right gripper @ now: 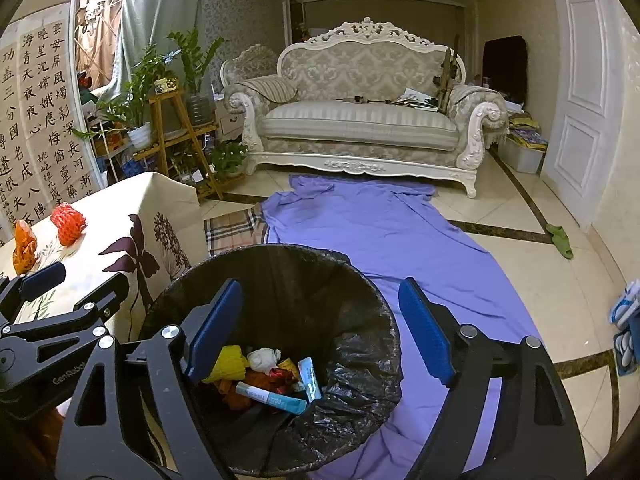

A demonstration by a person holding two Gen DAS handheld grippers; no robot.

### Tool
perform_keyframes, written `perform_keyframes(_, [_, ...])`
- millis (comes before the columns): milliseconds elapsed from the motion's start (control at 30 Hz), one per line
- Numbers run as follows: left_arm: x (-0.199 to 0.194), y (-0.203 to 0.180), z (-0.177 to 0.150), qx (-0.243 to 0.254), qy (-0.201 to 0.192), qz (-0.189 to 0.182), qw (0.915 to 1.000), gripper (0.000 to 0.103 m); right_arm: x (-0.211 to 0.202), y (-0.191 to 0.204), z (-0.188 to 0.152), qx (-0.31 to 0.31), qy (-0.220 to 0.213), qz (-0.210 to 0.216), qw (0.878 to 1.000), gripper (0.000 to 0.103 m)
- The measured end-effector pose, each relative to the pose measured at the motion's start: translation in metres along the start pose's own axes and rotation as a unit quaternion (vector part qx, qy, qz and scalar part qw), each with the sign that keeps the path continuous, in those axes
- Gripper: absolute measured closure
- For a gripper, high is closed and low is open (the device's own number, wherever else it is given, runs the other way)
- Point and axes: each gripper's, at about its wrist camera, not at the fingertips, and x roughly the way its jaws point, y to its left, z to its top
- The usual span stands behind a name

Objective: Collect trash
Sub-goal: 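Move both tools back over the table toward the orange bag and red net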

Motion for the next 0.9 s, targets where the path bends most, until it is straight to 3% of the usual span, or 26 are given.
perform_keyframes(500, [-0.015,0.047,-0.010,-0.041,0.000,0.017,0.9990,0.020,-0.008,0.030,0.000,-0.017,0.014,0.028,0.999,0.021])
perform_keyframes(900, [-0.022,0.133,-0.026,-0.098,0.013,0.079,0.9920,0.020,-0.011,0.112,0.009,-0.083,0.018,0.093,0.992,0.021])
